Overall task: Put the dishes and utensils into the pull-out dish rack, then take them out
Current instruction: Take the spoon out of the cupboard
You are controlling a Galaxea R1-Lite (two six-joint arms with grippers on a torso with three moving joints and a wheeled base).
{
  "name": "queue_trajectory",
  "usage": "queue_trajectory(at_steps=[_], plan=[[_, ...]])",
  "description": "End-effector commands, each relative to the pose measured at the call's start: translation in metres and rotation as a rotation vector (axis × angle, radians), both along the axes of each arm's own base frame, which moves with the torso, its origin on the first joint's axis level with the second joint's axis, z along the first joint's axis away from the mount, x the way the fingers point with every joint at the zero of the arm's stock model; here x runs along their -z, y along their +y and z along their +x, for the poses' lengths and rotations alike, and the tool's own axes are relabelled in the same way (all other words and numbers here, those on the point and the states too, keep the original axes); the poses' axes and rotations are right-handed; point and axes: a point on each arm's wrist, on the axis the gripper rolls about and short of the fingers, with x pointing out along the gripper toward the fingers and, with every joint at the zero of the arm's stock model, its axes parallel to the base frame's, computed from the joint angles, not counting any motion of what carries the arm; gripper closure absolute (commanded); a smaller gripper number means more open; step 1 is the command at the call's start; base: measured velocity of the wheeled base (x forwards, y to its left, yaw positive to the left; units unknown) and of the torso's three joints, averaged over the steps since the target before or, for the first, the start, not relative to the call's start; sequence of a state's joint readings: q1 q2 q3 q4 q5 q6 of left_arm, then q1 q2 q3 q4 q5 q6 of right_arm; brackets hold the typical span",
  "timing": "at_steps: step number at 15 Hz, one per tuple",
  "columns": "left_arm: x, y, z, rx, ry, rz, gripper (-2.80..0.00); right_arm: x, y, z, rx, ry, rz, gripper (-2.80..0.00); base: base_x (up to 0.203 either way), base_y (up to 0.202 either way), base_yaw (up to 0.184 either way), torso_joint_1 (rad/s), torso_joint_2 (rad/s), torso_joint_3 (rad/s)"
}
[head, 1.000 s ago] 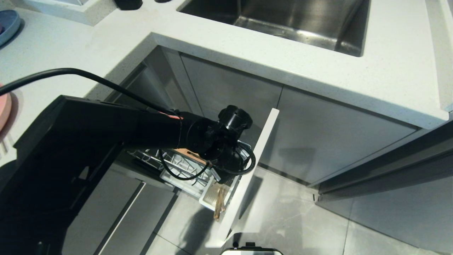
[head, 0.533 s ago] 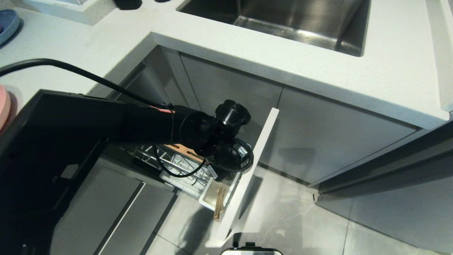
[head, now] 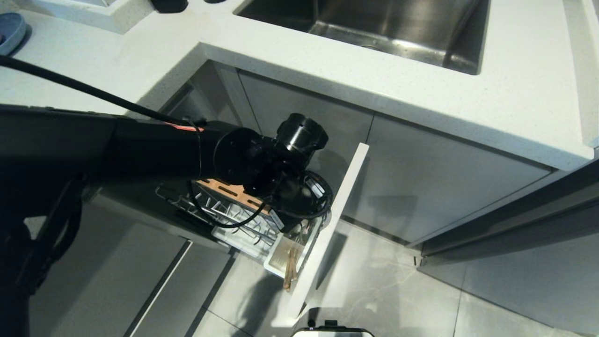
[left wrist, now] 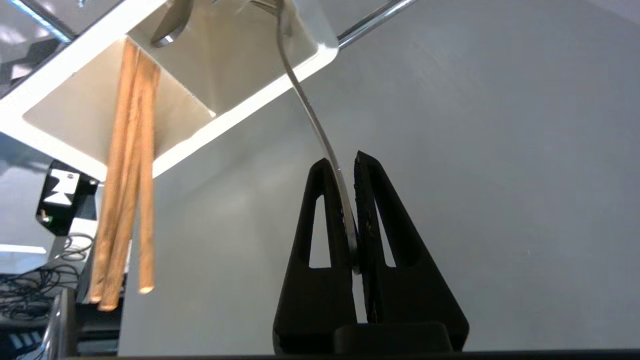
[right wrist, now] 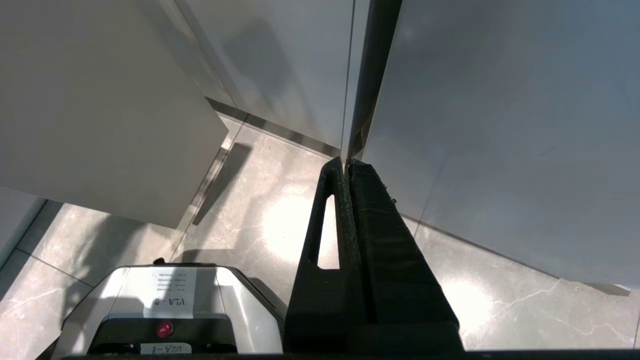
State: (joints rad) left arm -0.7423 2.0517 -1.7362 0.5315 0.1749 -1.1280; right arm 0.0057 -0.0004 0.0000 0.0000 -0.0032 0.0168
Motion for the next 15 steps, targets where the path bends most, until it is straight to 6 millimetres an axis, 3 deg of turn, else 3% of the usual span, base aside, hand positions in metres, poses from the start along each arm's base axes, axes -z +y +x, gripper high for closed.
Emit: queue_trajectory(at_steps=[1,15], plan=[[-0.007,0.001,-0.004,-0.003,-0.010,-0.015,0.00,0.000,0.000,0.000,-0.001,0.002,0.000,0.00,0.000,0.000,0.000,0.000,0.00,0.000],[-0.041,0.009,-0.035,-0.007,0.008,0.021,0.00,0.000,0.000,0.000,-0.001,0.002,0.000,0.00,0.000,0.000,0.000,0.000,0.00,0.000]])
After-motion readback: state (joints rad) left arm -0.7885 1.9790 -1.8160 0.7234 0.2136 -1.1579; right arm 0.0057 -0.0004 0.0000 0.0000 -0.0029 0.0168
